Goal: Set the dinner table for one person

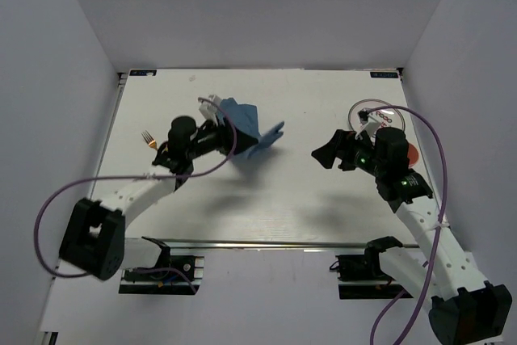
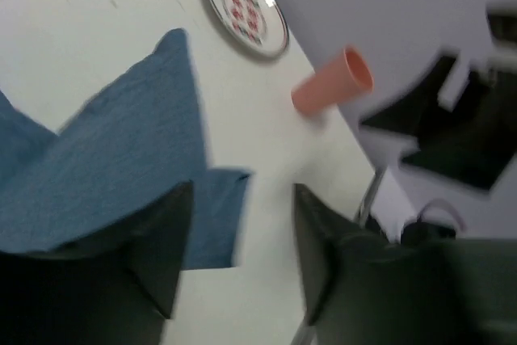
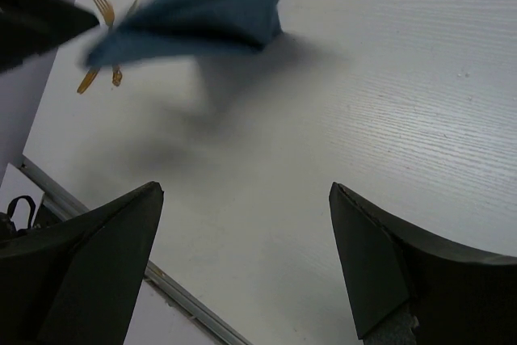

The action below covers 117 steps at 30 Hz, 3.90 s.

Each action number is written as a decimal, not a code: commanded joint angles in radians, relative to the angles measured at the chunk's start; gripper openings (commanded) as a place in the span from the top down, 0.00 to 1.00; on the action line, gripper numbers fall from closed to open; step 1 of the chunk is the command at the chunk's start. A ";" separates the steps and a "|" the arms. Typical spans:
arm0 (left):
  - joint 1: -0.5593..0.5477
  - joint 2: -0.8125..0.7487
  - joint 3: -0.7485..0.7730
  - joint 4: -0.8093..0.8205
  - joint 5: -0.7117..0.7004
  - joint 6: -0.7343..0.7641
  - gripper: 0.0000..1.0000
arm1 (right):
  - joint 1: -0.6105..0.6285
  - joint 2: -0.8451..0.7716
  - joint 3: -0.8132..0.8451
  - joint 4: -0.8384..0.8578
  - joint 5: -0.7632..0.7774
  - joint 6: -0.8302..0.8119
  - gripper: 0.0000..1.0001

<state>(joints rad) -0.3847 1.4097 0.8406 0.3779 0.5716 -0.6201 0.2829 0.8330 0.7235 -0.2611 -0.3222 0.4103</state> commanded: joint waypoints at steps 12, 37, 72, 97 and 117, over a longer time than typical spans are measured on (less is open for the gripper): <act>-0.108 -0.819 -0.336 -0.650 -0.478 -0.042 0.02 | 0.007 0.190 -0.058 0.180 0.011 0.028 0.11; -0.137 0.165 -0.002 -0.674 -0.540 -0.152 0.02 | 0.193 0.824 0.185 0.263 0.073 0.067 1.00; -0.303 -0.405 -0.073 -1.153 -1.010 -0.503 0.02 | 0.438 0.735 0.206 0.545 -0.555 0.133 0.48; -0.355 -0.028 -0.104 -0.964 -0.730 -0.642 0.09 | 0.216 0.610 0.080 -0.001 0.739 0.245 0.15; -0.384 0.087 -0.080 -1.007 -0.820 -0.636 1.00 | 0.150 0.707 -0.021 0.200 0.508 0.197 0.26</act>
<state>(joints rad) -0.7631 1.4849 0.7631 -0.5835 -0.1913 -1.2831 0.4385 1.4960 0.7162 -0.1165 0.2508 0.6174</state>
